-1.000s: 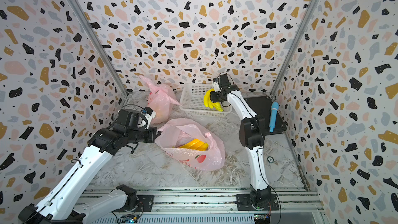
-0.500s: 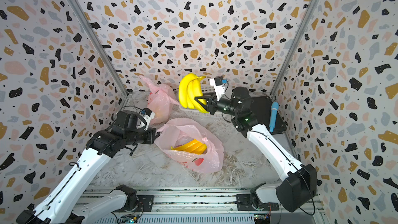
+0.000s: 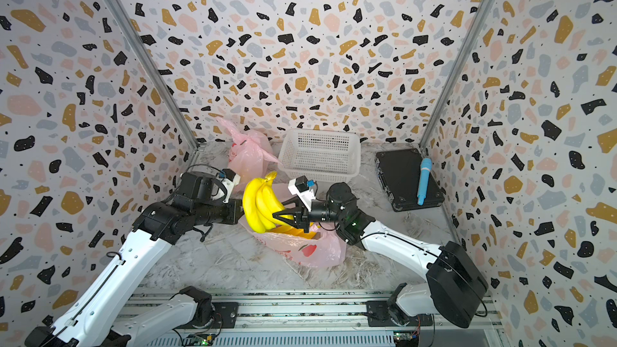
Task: Place the banana into a plastic bag & tie a knot
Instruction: Place the banana into the plastic bag.
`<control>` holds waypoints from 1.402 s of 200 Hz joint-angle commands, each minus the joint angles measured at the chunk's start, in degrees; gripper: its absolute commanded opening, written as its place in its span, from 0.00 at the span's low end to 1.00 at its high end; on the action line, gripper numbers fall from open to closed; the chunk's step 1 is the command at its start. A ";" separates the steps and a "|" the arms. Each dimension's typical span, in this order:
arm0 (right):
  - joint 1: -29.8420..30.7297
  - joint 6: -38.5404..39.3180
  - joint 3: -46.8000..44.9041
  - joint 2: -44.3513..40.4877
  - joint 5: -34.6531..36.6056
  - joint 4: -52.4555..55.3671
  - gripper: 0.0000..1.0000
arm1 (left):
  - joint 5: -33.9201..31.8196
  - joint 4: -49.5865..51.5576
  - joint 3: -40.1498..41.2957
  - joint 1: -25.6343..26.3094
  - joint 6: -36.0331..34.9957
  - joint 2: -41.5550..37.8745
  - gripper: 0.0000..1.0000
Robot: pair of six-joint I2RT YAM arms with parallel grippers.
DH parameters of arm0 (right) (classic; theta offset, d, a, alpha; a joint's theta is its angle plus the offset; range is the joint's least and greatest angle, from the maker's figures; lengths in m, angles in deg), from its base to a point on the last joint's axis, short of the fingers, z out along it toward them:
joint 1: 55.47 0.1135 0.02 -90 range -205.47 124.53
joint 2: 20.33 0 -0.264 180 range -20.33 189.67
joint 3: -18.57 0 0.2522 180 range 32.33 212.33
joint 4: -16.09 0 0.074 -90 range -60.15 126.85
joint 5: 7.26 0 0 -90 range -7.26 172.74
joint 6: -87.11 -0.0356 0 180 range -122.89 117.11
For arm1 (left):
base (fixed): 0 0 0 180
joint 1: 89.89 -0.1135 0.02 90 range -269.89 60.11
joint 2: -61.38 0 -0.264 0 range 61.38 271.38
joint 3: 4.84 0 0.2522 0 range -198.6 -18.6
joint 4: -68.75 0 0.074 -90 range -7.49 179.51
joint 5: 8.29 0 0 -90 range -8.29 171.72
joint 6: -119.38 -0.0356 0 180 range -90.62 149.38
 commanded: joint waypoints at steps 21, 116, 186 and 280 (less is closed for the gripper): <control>0.20 11.93 -5.31 -2.39 11.66 -3.07 0.00 | 3.21 0.99 -2.63 -0.34 -0.78 -0.90 0.00; 5.72 27.84 -12.42 -10.41 29.13 4.86 0.00 | 4.53 3.29 -5.92 -0.34 -1.46 0.82 0.00; 18.42 45.49 -13.41 -9.75 50.41 8.10 0.00 | 4.66 4.55 -8.42 -0.30 -2.20 2.60 0.00; 22.63 38.46 -3.48 -7.20 54.54 30.74 0.64 | 2.41 5.27 -10.38 -0.30 -2.81 2.79 0.00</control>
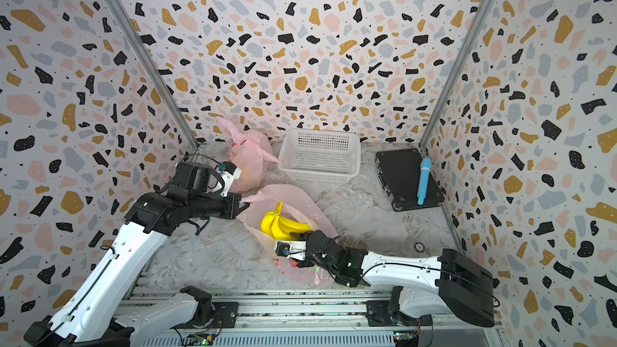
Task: Place the banana into a plastic bag & tie a knot
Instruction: Place the banana into the plastic bag, then adjust the plastic bag at the center of the board.
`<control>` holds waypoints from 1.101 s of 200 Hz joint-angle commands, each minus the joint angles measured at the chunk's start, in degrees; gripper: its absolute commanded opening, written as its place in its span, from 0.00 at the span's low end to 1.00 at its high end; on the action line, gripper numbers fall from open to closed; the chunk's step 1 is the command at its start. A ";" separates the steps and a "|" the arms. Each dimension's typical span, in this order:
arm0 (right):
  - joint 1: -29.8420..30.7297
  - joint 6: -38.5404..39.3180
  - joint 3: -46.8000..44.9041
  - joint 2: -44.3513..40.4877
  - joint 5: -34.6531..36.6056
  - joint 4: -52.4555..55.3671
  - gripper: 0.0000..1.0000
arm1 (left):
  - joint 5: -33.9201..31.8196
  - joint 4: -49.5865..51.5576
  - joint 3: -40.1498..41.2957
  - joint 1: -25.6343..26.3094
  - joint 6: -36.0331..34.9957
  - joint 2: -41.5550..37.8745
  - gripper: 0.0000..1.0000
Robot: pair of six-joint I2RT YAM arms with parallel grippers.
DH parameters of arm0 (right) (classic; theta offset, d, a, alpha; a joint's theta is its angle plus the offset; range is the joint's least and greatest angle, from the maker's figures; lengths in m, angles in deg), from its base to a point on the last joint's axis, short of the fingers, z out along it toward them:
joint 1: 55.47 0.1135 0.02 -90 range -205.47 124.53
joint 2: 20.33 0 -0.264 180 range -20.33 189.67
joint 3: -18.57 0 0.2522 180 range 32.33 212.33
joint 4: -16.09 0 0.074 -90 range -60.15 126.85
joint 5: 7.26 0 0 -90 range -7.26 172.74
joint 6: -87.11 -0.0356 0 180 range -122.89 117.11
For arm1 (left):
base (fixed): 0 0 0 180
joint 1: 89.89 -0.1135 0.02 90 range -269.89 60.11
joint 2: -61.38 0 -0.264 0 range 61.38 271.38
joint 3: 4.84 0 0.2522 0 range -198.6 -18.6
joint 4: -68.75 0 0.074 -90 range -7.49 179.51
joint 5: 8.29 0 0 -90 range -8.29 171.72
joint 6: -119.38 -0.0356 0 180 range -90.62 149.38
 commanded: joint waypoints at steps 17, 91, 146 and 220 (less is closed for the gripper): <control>0.16 -10.20 11.60 -3.86 -4.04 17.59 0.71 | -3.74 -1.00 -0.88 -0.34 -0.97 -0.39 0.00; -4.26 -24.14 20.11 -14.89 -15.10 28.97 1.00 | -12.06 -4.04 -2.71 -1.03 -2.21 5.72 0.00; -6.00 -28.78 14.53 -27.54 -11.66 34.99 1.00 | -11.18 -4.99 -2.85 -1.91 -2.70 8.16 0.00; -4.27 -21.27 3.27 -24.38 1.41 20.76 1.00 | -11.08 -4.66 -1.90 -2.54 -2.87 7.80 0.00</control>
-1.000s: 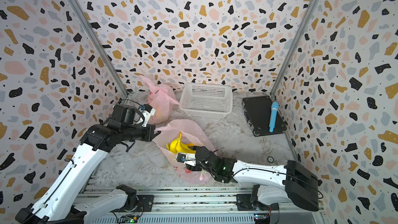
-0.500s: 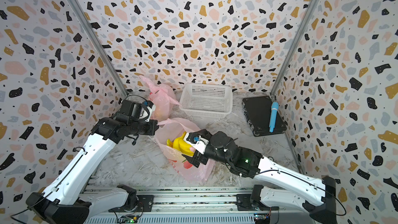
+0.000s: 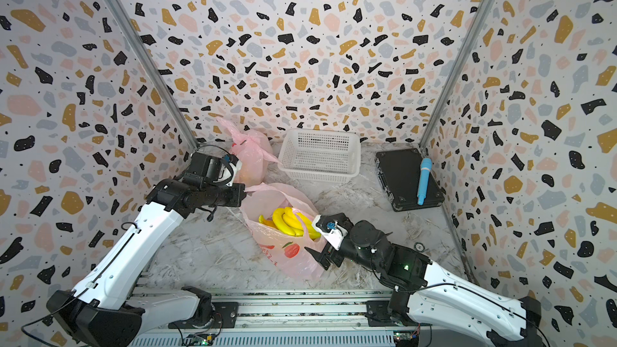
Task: Place the banana into a plastic bag & tie a knot
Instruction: Adjust the plastic bag at the center of the board.
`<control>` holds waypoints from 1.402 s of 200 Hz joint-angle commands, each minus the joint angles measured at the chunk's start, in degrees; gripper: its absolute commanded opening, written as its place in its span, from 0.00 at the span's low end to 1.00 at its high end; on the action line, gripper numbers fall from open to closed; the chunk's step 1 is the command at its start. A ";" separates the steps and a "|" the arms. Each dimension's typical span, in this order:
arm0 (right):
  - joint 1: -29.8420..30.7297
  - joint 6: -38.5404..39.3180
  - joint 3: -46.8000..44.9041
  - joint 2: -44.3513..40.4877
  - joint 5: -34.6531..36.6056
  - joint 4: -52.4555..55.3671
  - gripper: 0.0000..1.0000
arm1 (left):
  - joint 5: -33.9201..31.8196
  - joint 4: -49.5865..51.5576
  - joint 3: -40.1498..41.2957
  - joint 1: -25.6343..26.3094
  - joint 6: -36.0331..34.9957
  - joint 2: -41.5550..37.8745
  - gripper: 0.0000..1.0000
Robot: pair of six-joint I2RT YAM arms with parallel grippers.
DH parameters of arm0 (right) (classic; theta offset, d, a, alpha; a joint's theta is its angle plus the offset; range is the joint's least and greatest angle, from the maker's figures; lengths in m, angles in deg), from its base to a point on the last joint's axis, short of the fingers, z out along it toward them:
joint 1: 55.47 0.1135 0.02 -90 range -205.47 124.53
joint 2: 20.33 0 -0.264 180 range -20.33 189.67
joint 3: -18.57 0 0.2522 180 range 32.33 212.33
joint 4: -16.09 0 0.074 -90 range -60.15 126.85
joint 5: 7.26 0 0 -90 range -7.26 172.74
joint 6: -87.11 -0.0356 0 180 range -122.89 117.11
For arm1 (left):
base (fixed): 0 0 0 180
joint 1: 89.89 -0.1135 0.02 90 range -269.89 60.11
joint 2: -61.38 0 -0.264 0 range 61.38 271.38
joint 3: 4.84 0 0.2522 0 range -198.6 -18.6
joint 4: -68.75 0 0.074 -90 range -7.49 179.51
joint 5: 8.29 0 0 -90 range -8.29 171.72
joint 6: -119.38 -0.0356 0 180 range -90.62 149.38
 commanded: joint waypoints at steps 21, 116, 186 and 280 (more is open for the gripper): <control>1.16 6.47 -4.08 6.56 13.42 -15.72 1.00 | -0.41 -0.91 -0.75 -0.50 -1.28 -0.74 0.00; 1.18 7.28 -3.82 15.88 8.28 -20.75 0.70 | 0.74 -1.10 -0.68 -0.91 -1.49 -0.36 0.00; 1.90 3.75 -0.81 10.26 10.43 -17.52 0.00 | -1.80 1.46 -2.99 -1.29 -1.81 -0.78 0.00; 0.31 1.04 17.40 5.90 1.96 -9.20 0.00 | -2.44 8.71 -20.05 -1.23 -0.90 -2.48 0.00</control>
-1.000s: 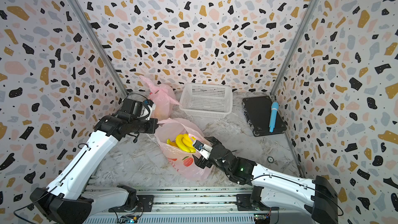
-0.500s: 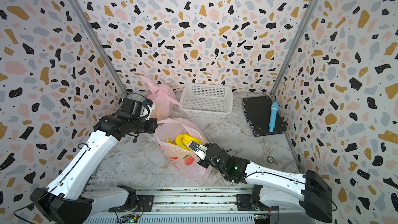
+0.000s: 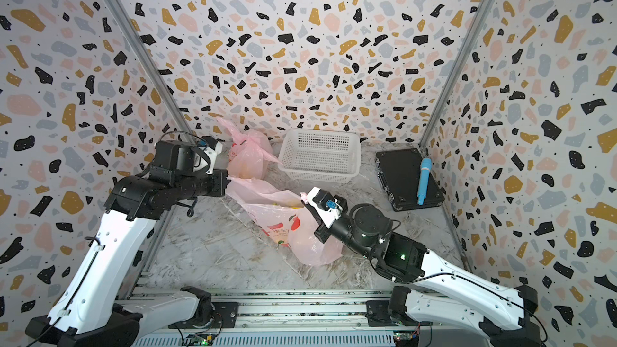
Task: Place the banana into a plastic bag & tie a knot
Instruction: Adjust the plastic bag at the center of the board.
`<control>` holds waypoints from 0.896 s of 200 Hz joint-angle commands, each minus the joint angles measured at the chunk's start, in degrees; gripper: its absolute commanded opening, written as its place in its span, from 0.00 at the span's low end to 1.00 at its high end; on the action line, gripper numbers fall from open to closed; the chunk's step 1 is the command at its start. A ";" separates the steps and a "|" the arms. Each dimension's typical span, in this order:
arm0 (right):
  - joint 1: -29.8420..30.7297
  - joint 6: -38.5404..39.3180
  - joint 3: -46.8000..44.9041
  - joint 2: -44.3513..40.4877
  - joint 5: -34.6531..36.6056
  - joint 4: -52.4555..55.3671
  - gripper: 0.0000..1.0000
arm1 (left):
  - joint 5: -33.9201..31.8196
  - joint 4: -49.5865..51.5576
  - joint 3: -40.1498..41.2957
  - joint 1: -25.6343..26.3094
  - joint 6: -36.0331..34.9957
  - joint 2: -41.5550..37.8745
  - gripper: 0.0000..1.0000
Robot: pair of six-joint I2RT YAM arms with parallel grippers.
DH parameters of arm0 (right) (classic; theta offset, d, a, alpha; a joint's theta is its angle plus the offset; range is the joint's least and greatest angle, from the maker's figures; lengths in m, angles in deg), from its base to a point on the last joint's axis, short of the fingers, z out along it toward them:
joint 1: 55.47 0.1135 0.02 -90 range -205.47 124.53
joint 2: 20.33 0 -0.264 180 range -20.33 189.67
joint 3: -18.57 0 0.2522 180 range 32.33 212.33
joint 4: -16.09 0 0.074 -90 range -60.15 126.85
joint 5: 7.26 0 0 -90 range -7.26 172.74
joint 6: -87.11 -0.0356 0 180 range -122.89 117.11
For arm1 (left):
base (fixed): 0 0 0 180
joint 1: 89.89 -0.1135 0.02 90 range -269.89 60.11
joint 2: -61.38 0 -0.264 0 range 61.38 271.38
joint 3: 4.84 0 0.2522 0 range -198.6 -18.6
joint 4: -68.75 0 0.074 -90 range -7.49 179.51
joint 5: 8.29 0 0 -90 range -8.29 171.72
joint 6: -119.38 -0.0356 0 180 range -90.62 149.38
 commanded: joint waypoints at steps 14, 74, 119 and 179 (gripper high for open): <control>-2.30 -1.79 2.27 1.02 -3.28 4.18 0.00 | 2.87 -1.08 -2.62 -0.41 0.96 -0.25 0.00; -13.66 -6.55 0.22 2.35 -14.59 5.70 0.00 | 6.26 -11.91 7.25 -0.49 2.44 -5.23 0.63; -22.87 -11.38 0.25 5.28 -23.77 6.38 0.00 | 8.75 -18.13 14.72 -0.62 4.86 -10.84 0.95; -29.03 -18.15 8.65 15.10 -26.03 11.29 0.00 | 17.47 -9.56 12.29 -0.68 2.35 -7.13 0.99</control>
